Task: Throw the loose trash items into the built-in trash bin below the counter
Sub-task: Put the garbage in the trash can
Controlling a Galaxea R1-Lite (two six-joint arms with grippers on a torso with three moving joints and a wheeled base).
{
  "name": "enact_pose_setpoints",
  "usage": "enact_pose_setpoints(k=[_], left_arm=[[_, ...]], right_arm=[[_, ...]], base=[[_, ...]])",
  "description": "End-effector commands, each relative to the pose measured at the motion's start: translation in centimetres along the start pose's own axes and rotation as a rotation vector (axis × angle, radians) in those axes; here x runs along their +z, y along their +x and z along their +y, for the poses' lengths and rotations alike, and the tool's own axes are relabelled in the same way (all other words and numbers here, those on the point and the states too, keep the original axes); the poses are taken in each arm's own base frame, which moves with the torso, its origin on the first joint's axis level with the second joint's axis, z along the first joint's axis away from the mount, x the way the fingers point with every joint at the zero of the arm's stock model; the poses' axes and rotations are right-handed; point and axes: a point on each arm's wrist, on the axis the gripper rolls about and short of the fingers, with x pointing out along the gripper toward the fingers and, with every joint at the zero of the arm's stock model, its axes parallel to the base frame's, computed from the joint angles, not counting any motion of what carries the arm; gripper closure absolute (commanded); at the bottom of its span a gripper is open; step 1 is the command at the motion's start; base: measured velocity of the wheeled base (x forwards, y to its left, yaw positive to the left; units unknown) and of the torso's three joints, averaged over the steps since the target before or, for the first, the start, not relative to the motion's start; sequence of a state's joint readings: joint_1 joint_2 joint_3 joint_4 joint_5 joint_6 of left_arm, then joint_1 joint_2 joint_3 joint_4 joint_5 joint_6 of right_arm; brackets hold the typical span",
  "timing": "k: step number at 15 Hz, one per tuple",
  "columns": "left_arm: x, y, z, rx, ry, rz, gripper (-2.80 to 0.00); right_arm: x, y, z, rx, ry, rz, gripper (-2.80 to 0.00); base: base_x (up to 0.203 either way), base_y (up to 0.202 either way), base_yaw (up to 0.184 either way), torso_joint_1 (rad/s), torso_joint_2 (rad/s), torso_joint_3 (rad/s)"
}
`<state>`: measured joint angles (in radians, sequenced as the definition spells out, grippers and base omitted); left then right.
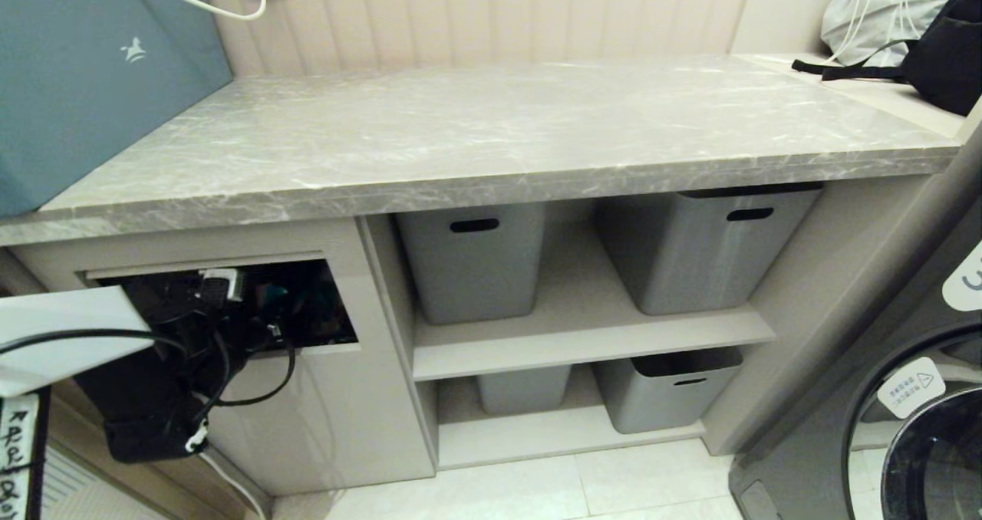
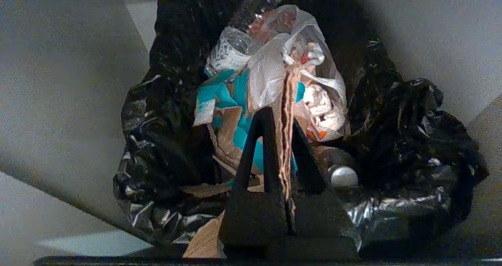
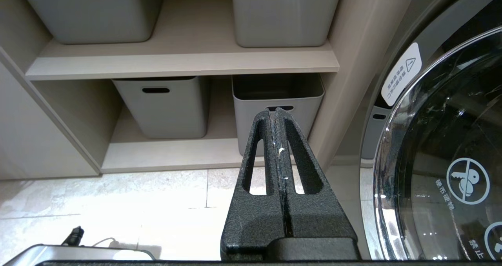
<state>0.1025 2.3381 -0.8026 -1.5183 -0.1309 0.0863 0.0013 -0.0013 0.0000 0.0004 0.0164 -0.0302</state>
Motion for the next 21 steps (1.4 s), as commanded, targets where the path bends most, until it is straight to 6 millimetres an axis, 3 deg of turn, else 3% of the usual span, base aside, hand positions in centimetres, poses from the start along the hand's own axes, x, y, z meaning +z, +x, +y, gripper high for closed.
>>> enact_pose_setpoints(k=[1, 3, 4, 13, 16, 17, 21], left_arm=[[0.0, 0.1, 0.0, 0.0, 0.003, -0.01, 0.0], [0.2, -0.2, -0.1, -0.003, 0.0, -0.01, 0.0], [0.3, -0.3, -0.1, -0.003, 0.001, -0.009, -2.8], [0.7, -1.0, -0.1, 0.0, -0.004, -0.002, -2.8], [1.6, -2.2, -0.2, 0.002, -0.037, 0.002, -2.8], [1.9, -2.7, -0.2, 0.002, -0.04, 0.003, 0.0], [2.8, -4.7, -0.4, 0.001, -0.042, 0.02, 0.0]], right_arm=[[0.0, 0.0, 0.0, 0.001, 0.0, 0.002, 0.0], [0.0, 0.0, 0.0, 0.001, 0.0, 0.001, 0.0], [0.0, 0.0, 0.0, 0.001, 0.0, 0.001, 0.0], [0.0, 0.0, 0.0, 0.001, 0.0, 0.001, 0.0], [0.0, 0.0, 0.0, 0.001, 0.0, 0.002, 0.0], [0.0, 0.0, 0.0, 0.001, 0.0, 0.001, 0.0], [0.0, 0.0, 0.0, 0.001, 0.0, 0.001, 0.0]], base=[[0.0, 0.0, 0.0, 0.0, 0.0, 0.0], [0.0, 0.0, 0.0, 0.0, 0.0, 0.0], [0.0, 0.0, 0.0, 0.0, 0.0, 0.0], [0.0, 0.0, 0.0, 0.0, 0.0, 0.0], [0.0, 0.0, 0.0, 0.0, 0.0, 0.0], [0.0, 0.0, 0.0, 0.0, 0.0, 0.0], [0.0, 0.0, 0.0, 0.0, 0.0, 0.0]])
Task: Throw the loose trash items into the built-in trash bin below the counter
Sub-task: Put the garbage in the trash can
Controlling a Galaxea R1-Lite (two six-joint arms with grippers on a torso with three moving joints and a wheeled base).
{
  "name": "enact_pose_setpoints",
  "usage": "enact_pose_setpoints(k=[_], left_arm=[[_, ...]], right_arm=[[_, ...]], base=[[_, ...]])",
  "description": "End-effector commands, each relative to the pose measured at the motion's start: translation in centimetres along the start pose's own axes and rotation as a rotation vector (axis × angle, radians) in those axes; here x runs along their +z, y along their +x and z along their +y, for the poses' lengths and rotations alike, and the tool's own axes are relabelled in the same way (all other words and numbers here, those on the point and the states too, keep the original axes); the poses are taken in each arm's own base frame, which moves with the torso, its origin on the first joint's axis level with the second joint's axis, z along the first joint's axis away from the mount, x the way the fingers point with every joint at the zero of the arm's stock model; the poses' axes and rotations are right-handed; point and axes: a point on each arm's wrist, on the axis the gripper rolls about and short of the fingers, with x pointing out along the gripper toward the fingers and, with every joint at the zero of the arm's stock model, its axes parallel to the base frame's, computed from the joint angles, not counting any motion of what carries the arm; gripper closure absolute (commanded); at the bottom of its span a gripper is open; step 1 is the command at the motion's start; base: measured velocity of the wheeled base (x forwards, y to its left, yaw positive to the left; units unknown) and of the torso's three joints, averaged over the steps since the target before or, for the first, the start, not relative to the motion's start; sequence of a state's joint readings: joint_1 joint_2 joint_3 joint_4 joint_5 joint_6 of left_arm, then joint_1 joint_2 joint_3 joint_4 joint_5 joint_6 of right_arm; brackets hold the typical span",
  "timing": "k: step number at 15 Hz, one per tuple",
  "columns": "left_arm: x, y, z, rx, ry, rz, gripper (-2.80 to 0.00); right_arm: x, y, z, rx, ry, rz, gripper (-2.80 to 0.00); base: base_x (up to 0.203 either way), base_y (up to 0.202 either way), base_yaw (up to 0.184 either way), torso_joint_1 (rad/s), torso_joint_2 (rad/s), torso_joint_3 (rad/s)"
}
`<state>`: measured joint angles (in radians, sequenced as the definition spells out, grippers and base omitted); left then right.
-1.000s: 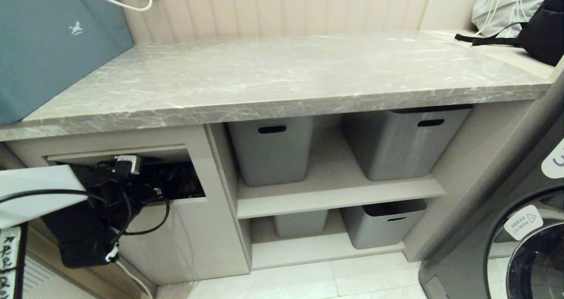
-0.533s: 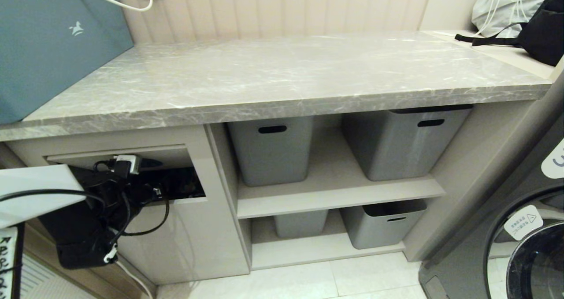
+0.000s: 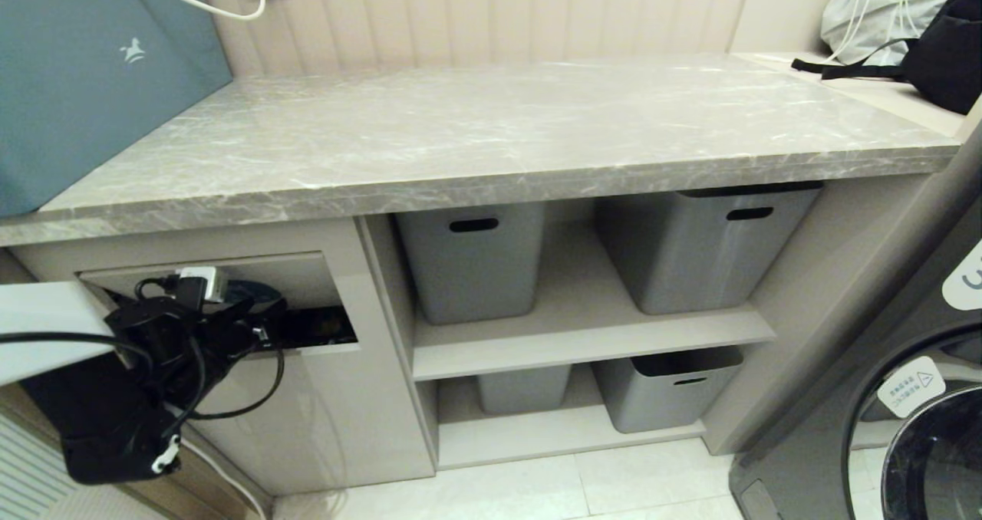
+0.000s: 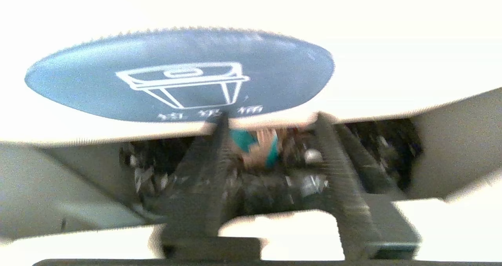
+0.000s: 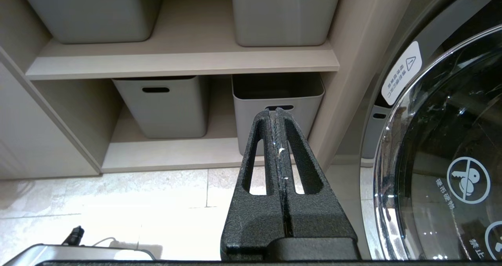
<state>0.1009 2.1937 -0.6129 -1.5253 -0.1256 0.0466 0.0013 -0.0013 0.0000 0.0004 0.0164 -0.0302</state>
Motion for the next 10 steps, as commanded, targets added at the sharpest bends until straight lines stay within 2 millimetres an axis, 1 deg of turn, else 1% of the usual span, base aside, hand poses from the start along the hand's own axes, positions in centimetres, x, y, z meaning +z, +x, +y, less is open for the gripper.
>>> enact_pose_setpoints(k=[1, 4, 10], left_arm=[[0.8, -1.4, -0.2, -0.003, 0.001, -0.001, 0.0], [1.5, -4.4, -0.7, -0.009, -0.004, 0.03, 0.0], [4.0, -10.7, -2.1, -0.04, -0.001, 0.012, 0.0]], right_arm=[[0.0, 0.0, 0.0, 0.001, 0.0, 0.002, 0.0], [0.0, 0.0, 0.0, 0.001, 0.0, 0.001, 0.0], [0.0, 0.0, 0.0, 0.001, 0.0, 0.001, 0.0]], base=[[0.0, 0.0, 0.0, 0.0, 0.0, 0.0], [0.0, 0.0, 0.0, 0.0, 0.0, 0.0], [0.0, 0.0, 0.0, 0.0, 0.0, 0.0]])
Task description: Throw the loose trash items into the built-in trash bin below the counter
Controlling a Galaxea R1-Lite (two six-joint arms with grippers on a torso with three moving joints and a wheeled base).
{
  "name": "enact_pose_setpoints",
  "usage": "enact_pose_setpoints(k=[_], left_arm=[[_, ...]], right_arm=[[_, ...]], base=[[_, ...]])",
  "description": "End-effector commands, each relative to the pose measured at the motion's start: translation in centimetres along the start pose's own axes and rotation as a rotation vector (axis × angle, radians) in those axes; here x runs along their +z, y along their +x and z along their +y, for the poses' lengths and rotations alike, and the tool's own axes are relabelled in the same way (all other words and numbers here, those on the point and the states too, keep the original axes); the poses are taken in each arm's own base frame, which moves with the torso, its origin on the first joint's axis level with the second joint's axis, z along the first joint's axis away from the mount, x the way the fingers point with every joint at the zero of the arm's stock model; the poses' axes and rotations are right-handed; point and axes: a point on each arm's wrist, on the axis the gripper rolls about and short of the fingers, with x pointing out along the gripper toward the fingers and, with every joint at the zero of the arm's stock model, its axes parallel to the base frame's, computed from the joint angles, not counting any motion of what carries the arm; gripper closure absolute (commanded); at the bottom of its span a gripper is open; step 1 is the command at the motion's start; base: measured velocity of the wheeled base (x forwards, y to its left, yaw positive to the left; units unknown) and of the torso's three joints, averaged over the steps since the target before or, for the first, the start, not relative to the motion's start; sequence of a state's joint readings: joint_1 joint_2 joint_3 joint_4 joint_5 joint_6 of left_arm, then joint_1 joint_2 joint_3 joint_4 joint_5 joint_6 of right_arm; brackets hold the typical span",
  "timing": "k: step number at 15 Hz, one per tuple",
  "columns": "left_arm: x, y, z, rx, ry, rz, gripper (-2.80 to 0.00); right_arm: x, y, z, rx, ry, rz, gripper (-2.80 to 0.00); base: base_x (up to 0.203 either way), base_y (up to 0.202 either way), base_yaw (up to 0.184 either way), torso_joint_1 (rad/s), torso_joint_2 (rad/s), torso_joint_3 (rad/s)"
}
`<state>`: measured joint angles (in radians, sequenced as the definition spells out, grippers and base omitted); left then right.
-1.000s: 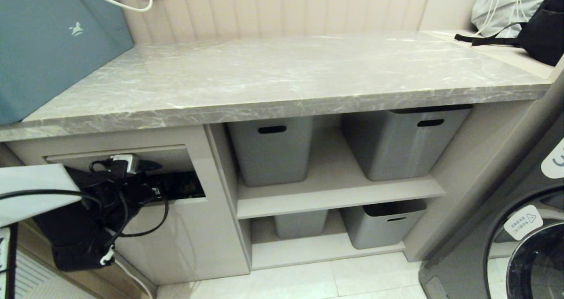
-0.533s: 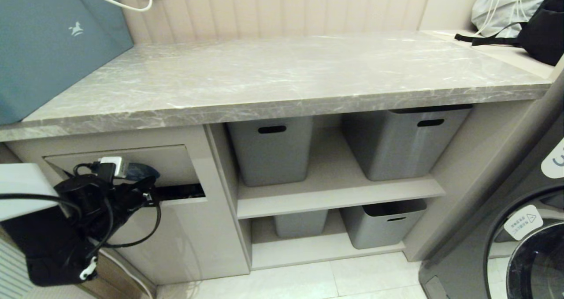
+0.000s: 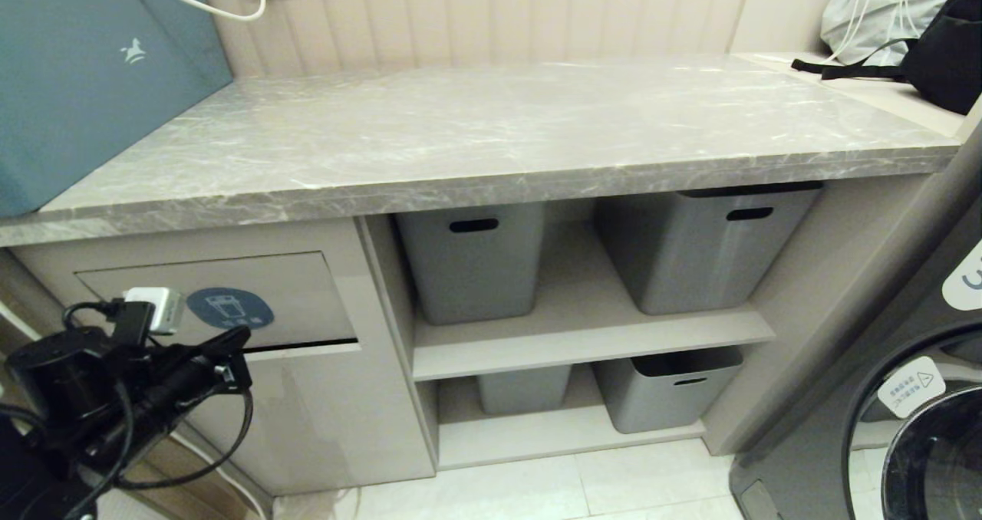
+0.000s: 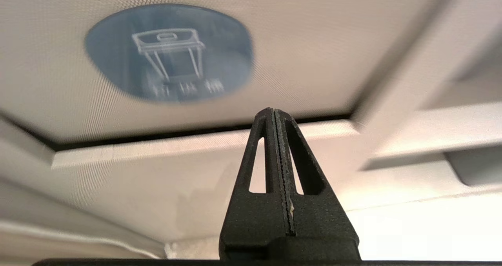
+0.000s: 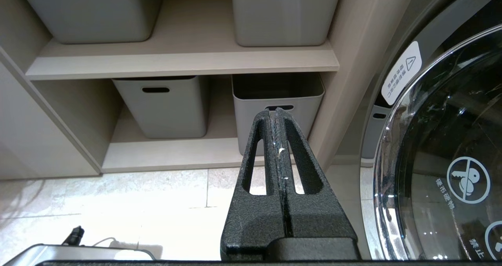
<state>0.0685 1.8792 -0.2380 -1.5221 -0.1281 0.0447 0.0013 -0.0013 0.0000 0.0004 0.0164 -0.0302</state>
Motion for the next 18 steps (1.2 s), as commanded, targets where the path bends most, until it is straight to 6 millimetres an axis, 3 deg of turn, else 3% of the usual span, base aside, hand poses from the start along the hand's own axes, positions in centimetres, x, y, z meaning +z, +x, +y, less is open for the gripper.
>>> enact_pose_setpoints(k=[1, 5, 11, 18], left_arm=[[1.4, -2.5, -0.5, -0.008, 0.008, -0.054, 0.0], [1.6, -7.5, -1.3, -0.022, 0.01, -0.062, 0.0], [4.4, -11.1, -1.8, -0.027, 0.036, -0.244, 0.0], [4.5, -16.0, -2.6, -0.055, 0.042, -0.222, 0.0]], right_arm=[[0.0, 0.0, 0.0, 0.001, 0.0, 0.001, 0.0], [0.0, 0.0, 0.0, 0.001, 0.0, 0.001, 0.0], [0.0, 0.0, 0.0, 0.001, 0.001, 0.001, 0.0], [0.0, 0.0, 0.0, 0.001, 0.0, 0.001, 0.0]], base=[[0.0, 0.0, 0.0, 0.0, 0.0, 0.0], [0.0, 0.0, 0.0, 0.0, 0.0, 0.0], [0.0, 0.0, 0.0, 0.0, 0.0, 0.0], [0.0, 0.0, 0.0, 0.0, 0.0, 0.0]])
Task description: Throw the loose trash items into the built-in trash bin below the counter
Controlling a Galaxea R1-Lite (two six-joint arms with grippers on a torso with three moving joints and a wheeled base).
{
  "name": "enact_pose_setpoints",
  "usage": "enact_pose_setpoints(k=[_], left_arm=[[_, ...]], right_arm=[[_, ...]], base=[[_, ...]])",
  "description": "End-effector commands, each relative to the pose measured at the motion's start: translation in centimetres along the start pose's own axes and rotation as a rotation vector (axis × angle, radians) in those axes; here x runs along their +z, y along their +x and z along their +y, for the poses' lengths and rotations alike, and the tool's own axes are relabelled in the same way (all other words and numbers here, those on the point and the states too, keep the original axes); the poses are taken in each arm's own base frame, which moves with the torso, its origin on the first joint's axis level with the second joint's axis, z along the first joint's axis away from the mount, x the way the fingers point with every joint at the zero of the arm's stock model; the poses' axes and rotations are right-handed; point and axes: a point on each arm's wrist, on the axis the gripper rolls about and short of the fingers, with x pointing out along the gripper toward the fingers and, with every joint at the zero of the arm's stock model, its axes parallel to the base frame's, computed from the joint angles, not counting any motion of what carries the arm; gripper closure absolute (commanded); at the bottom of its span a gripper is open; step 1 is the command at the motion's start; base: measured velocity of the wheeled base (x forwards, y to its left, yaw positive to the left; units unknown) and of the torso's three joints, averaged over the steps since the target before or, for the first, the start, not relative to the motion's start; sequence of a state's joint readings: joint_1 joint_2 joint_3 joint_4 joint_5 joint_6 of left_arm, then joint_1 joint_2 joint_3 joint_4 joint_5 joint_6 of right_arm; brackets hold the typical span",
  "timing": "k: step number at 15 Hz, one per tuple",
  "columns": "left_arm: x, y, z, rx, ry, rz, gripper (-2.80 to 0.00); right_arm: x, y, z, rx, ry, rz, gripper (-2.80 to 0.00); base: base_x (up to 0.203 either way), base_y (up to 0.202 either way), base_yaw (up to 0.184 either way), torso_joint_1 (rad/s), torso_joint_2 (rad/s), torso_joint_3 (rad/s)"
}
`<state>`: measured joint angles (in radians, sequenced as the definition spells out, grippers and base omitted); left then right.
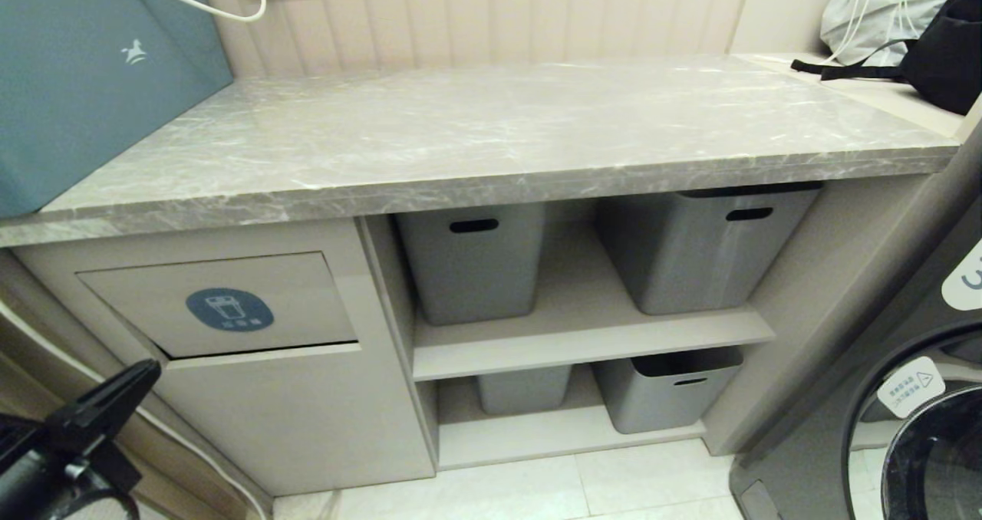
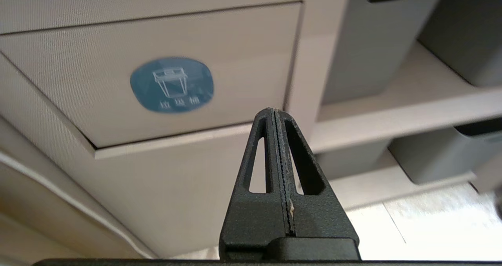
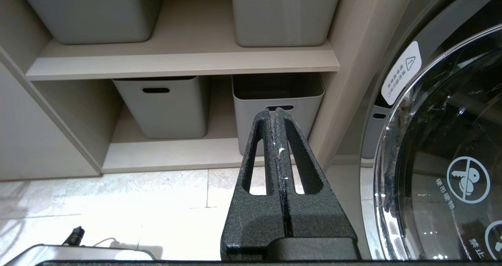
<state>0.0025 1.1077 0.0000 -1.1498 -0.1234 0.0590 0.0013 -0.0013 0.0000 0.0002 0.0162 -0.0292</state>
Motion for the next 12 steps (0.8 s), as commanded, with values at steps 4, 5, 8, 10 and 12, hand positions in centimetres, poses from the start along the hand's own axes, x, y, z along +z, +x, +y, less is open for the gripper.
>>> enact_pose_setpoints(k=[4, 5, 8, 10, 12], left_arm=[[0.2, -6.0, -0.9, -0.018, 0.026, -0.066, 0.0], [-0.2, -7.2, -1.0, -0.016, 0.028, -0.067, 0.0], [-1.7, -9.9, -1.3, 0.0, 0.044, -0.064, 0.0], [-2.7, -11.2, -1.6, 0.027, 0.066, -0.063, 0.0], [-3.7, -11.8, -1.6, 0.079, 0.092, -0.019, 0.0]], right_arm=[[0.0, 0.0, 0.0, 0.001, 0.0, 0.001, 0.0], [0.0, 0.0, 0.0, 0.001, 0.0, 0.003, 0.0], [0.0, 0.0, 0.0, 0.001, -0.001, 0.002, 0.0], [0.0, 0.0, 0.0, 0.001, -0.001, 0.002, 0.0], [0.0, 0.0, 0.0, 0.0, 0.0, 0.001, 0.0]], base=[[0.0, 0.0, 0.0, 0.0, 0.0, 0.0], [0.0, 0.0, 0.0, 0.0, 0.0, 0.0], [0.0, 0.0, 0.0, 0.0, 0.0, 0.0], [0.0, 0.0, 0.0, 0.0, 0.0, 0.0], [0.0, 0.0, 0.0, 0.0, 0.0, 0.0]])
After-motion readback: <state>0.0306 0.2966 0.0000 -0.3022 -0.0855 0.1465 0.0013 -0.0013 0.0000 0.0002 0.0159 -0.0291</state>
